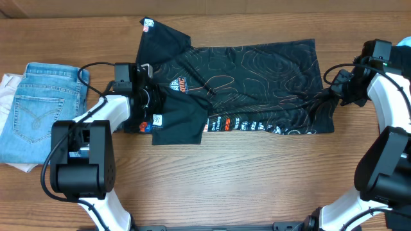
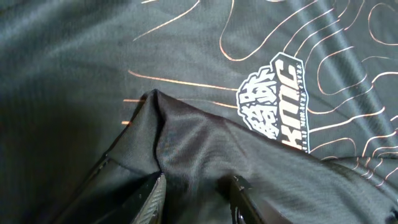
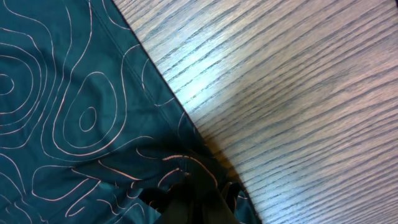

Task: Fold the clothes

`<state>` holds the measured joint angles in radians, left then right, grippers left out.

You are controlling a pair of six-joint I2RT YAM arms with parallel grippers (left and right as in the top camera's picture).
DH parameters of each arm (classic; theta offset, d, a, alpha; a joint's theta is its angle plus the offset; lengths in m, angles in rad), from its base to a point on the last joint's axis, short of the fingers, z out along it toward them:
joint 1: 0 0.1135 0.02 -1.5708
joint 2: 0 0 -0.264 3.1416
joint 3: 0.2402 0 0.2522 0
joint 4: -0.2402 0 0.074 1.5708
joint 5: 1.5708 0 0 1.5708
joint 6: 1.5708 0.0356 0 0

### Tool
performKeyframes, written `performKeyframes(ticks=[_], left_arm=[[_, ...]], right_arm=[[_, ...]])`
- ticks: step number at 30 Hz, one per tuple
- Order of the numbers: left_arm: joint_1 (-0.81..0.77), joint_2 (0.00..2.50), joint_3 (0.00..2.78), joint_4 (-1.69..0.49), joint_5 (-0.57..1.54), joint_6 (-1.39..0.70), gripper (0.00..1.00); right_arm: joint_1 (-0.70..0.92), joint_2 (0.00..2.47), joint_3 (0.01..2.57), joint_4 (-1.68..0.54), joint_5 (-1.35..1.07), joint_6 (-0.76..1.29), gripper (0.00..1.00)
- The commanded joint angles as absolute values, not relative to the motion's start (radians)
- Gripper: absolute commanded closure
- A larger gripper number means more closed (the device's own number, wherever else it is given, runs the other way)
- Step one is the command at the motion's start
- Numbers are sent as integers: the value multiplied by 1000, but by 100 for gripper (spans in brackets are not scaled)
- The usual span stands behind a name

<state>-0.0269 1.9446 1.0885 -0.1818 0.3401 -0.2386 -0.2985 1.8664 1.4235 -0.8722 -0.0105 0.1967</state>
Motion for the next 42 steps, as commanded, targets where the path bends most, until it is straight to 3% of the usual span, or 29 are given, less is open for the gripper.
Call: performKeyframes(ticks=[1, 5, 7, 26, 42], left_arm=[[-34, 1963, 1085, -162, 334, -270, 68], [-34, 1963, 1091, -148, 361, -271, 90], [-34, 1963, 1096, -150, 360, -270, 96], [86, 1811, 1137, -154, 323, -286, 96], [78, 1812, 1137, -136, 221, -296, 95]], right_arm=[[-297, 1864, 1420, -869, -1, 190, 96], [-297, 1864, 1420, -869, -1, 190, 96], [-297, 1864, 1420, -870, -1, 190, 96], [-297, 1864, 1420, -861, -1, 190, 96], [-296, 1864, 1420, -828, -2, 186, 96]])
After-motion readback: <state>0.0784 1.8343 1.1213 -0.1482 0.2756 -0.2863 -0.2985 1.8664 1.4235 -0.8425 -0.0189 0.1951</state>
